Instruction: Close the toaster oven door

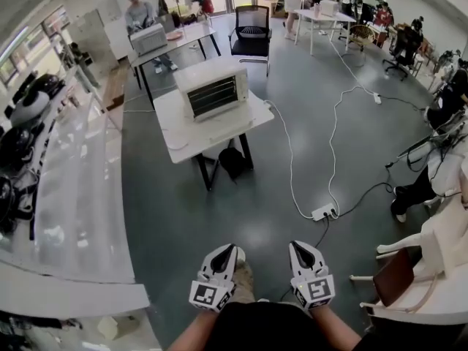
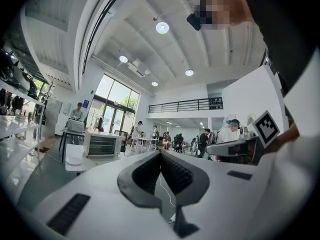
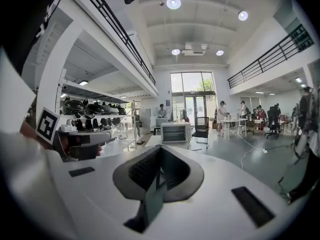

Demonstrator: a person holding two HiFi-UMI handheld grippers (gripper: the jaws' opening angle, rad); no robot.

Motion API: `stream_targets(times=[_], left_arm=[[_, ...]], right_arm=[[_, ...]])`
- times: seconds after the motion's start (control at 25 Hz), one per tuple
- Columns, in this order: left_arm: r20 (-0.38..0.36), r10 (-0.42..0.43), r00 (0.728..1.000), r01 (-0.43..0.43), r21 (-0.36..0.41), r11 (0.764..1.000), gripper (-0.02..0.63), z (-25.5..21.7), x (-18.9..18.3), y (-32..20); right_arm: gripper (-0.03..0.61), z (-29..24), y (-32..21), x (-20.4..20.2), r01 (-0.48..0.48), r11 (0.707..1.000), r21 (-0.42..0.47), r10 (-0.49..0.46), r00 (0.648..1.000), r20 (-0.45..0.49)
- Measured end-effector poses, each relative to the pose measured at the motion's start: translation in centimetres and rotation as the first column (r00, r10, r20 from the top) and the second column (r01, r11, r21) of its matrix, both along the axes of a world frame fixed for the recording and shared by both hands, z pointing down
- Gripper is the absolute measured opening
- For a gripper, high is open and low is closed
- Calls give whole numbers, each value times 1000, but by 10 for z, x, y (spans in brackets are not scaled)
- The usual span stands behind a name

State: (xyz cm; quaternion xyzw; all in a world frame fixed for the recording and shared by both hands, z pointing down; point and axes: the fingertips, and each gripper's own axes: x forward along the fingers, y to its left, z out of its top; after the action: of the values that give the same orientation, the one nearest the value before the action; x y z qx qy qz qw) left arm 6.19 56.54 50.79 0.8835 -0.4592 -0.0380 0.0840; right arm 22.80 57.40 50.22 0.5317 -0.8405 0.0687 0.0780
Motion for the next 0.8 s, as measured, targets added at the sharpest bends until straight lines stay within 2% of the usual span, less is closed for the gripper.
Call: stream_targets(times=[0.28,0.44,0.64,0.8], left_arm=[[34,-2,999,1,19,1000,17,3,-41,-110],[21,-9,1000,10,-38,999,17,6,-62,-169],[28,26,999,-25,-46,999,17,10,-88,-235],[-11,-30,999,29,-64,998,17,5,-108,-282]], right_arm=[[21,4,-118,-39,14,998,-57,-17,998,-65],[21,3,-182,-64,25,997,-71,-31,996,-78],[21,11,-242,-109,71,990,-119,-82,993,-87],[21,19,-285,-128,83,987,-141,-96,991,-90]])
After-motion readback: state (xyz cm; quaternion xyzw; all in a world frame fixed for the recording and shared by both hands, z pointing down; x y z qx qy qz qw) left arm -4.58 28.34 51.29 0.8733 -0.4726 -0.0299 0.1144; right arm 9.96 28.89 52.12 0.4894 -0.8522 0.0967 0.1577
